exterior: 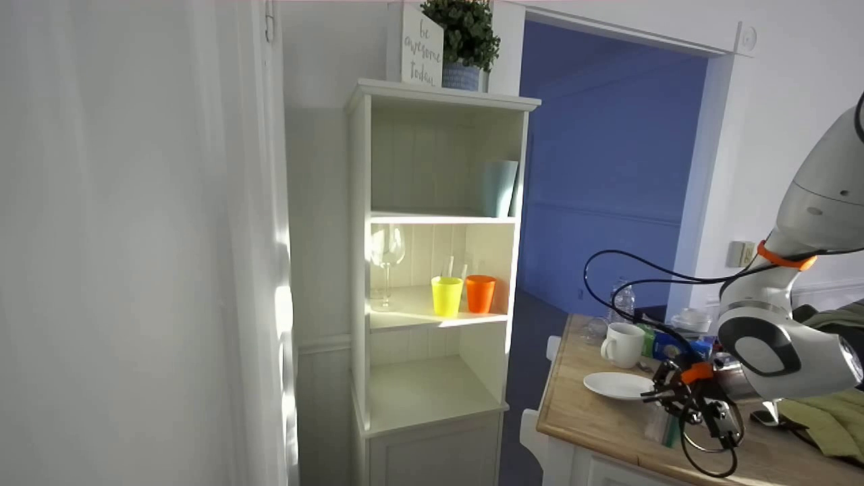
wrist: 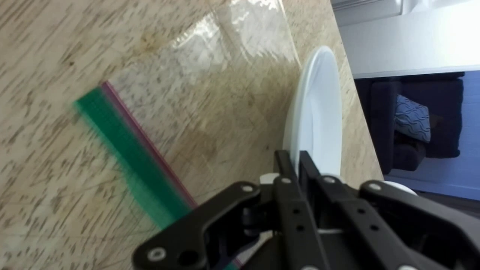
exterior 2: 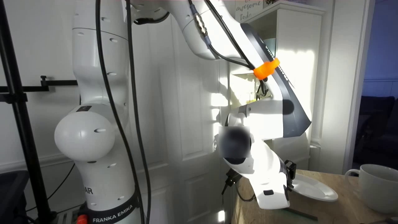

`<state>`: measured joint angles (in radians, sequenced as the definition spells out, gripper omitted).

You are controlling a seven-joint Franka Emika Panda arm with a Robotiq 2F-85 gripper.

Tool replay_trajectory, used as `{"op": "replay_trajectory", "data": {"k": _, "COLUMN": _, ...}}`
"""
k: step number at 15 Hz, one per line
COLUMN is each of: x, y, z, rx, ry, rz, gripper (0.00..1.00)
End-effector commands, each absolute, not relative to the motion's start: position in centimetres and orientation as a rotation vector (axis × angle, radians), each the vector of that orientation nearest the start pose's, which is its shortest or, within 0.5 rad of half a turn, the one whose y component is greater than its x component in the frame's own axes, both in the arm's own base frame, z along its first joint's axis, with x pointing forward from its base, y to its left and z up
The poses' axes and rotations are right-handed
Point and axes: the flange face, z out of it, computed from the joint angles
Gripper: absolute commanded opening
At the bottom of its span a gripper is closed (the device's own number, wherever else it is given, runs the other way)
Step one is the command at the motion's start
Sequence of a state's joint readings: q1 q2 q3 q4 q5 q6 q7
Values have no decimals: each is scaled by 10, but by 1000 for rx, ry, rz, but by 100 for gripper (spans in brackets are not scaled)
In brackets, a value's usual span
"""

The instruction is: Remove the white plate from the shelf and put it on the counter

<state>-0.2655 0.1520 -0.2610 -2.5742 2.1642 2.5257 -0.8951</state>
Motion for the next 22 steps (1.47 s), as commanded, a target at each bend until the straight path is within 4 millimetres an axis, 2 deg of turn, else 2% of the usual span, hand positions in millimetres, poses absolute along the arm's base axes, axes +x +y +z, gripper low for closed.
{"op": "replay_trajectory", "data": {"k": 1, "x": 354, "y": -225, "z": 182, "rx": -1593, "ry": 1725, "rz": -644, "gripper": 20}}
{"op": "replay_trajectory", "data": {"k": 5, "x": 353, "y": -228, "z": 178, "rx": -1603, "ry": 1730, "rz": -636, "gripper": 50}}
{"op": "replay_trajectory", "data": {"k": 9, "x": 351, "y": -230, "z": 179, "rx": -1607, "ry": 1728, "rz": -632, "gripper": 59}}
{"op": "replay_trajectory", "data": {"k": 10, "x": 351, "y": -230, "z": 181, "rx": -1609, "ry": 1726, "rz": -634, "gripper": 55}}
{"op": "replay_trajectory", "data": {"k": 13, "x": 349, "y": -232, "z": 191, "rx": -1624, "ry": 1712, "rz": -646, "gripper": 58}}
{"op": "replay_trajectory", "data": {"k": 14, "x": 348, "y": -233, "z": 198, "rx": -1641, "ry": 1705, "rz": -649, "gripper": 58}}
{"op": "replay_trajectory", "data": {"k": 17, "x": 347, "y": -237, "z": 226, "rx": -1721, "ry": 1691, "rz": -620, "gripper": 88}}
{"op": "replay_trajectory", "data": {"k": 19, "x": 348, "y": -240, "z": 253, "rx": -1798, "ry": 1678, "rz": -619, "gripper": 99}}
{"op": "replay_trajectory", "data": {"k": 22, "x": 354, "y": -241, "z": 297, "rx": -1959, "ry": 1622, "rz": -668, "gripper": 100}}
